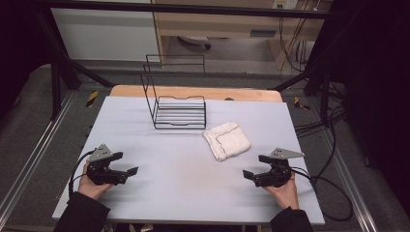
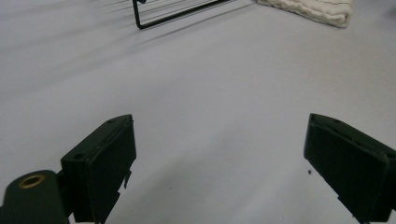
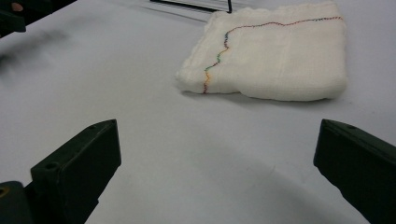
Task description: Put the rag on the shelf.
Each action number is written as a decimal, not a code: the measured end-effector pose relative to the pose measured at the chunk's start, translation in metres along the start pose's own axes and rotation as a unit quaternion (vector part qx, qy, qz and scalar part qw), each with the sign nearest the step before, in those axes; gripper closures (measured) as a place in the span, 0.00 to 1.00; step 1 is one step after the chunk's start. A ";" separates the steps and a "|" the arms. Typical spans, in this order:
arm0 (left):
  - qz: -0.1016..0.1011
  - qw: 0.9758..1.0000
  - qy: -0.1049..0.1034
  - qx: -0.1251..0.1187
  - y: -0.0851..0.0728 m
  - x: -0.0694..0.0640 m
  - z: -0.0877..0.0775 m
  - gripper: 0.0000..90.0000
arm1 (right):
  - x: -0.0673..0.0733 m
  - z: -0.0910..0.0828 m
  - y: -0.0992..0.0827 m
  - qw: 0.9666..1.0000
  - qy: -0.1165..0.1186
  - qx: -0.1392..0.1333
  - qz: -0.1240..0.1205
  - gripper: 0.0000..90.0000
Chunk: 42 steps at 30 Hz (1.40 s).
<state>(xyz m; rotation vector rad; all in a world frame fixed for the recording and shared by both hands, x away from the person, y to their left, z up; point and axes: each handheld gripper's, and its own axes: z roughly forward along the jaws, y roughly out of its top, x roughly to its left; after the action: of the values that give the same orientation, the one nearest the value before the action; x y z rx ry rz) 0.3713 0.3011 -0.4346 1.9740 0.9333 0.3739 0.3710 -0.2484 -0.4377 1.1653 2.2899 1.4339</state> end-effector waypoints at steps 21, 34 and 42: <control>0.000 1.000 0.007 0.002 -0.001 0.001 0.000 0.10 | 0.029 0.041 0.029 0.998 -0.019 0.029 -0.043 0.08; -0.001 1.000 0.010 -0.001 -0.001 0.001 -0.001 0.10 | 0.035 0.067 0.045 0.998 -0.018 0.042 -0.047 0.23; 0.002 1.000 0.010 0.000 -0.001 0.001 -0.001 0.10 | 0.036 0.088 0.047 0.996 -0.013 0.065 -0.061 0.40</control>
<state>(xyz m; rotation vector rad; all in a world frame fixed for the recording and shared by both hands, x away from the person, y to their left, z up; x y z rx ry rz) 0.3710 0.3026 -0.4345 1.9752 0.9411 0.3974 0.4185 -0.1532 -0.4351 1.0491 2.4217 1.2364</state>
